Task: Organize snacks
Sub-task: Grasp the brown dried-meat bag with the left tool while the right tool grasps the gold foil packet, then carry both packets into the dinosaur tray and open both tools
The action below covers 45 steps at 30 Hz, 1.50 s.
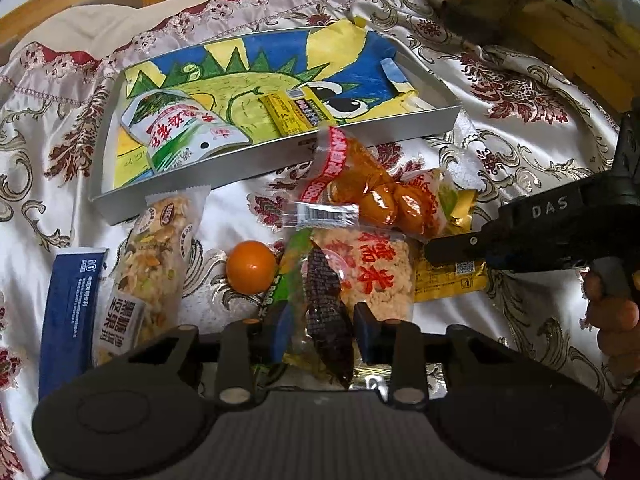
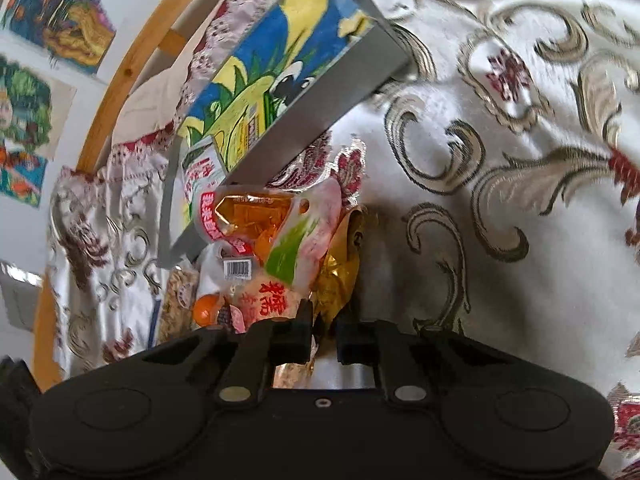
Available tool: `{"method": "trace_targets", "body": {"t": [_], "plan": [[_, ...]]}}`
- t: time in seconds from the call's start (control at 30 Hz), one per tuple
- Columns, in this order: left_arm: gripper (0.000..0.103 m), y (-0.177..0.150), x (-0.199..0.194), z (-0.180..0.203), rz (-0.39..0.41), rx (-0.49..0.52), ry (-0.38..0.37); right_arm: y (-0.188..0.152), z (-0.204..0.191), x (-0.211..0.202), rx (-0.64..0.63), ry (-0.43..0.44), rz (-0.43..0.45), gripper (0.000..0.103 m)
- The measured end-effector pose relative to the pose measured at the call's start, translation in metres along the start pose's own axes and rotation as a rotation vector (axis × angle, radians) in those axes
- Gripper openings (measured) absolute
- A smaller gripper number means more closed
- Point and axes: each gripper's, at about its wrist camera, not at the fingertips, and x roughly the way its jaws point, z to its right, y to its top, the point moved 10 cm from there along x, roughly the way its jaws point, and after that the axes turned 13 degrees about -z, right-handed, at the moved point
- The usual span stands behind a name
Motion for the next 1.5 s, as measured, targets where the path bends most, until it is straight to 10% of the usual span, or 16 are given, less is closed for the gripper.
{"method": "trace_targets", "body": {"t": [0.47, 1.03, 1.5], "plan": [[0.036, -0.001, -0.029, 0.01, 0.066, -0.061, -0.069, -0.014, -0.018, -0.051, -0.131, -0.055, 0.172, 0.0], [0.036, 0.077, -0.089, -0.048, 0.475, -0.299, 0.0, 0.039, -0.082, -0.085, -0.42, -0.024, 0.527, 0.0], [0.036, 0.132, -0.029, -0.107, 0.498, -0.415, 0.037, 0.116, -0.085, -0.008, -0.429, -0.093, 0.485, 0.001]]}}
